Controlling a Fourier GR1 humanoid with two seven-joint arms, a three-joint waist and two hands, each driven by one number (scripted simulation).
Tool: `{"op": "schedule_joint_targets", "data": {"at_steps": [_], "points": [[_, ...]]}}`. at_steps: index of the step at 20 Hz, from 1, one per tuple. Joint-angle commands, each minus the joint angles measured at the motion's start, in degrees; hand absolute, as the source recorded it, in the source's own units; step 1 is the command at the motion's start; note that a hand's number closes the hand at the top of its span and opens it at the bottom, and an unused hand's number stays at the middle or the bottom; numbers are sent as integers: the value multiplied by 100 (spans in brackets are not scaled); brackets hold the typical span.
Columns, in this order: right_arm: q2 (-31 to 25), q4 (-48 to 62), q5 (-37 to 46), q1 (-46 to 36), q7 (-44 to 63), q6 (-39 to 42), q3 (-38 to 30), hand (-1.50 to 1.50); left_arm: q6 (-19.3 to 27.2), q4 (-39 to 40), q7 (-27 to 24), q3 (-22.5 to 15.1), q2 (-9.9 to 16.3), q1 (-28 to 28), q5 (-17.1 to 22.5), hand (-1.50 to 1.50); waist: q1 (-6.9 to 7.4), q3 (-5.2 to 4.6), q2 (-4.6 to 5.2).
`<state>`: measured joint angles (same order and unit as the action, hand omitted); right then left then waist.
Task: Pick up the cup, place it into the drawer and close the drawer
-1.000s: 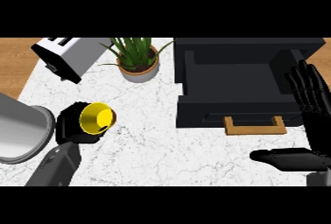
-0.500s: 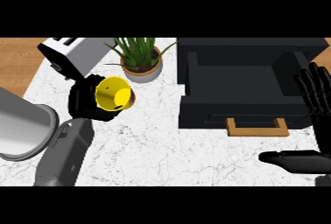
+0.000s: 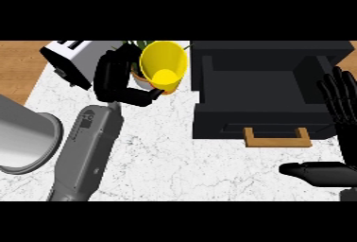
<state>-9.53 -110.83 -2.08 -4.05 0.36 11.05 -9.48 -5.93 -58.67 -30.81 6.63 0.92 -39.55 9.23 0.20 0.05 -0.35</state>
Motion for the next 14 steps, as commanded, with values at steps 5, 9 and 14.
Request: {"op": "schedule_joint_targets", "data": {"at_steps": [5,9,14], "points": [[-198,-5,-362,24,5,233,-313,-150,960,15,1138,-619,-90,-1136,-70,150,-102,-3,34],[-111,-67,-154,333,-312,267,-225,-150,1535,398,1124,-1001,-91,-1539,125,150,-119,-3,39],[-323,154,-371,-176,-84,333,-398,-150,1794,1483,1325,-986,-92,-2602,651,150,-196,-2,71]]}}
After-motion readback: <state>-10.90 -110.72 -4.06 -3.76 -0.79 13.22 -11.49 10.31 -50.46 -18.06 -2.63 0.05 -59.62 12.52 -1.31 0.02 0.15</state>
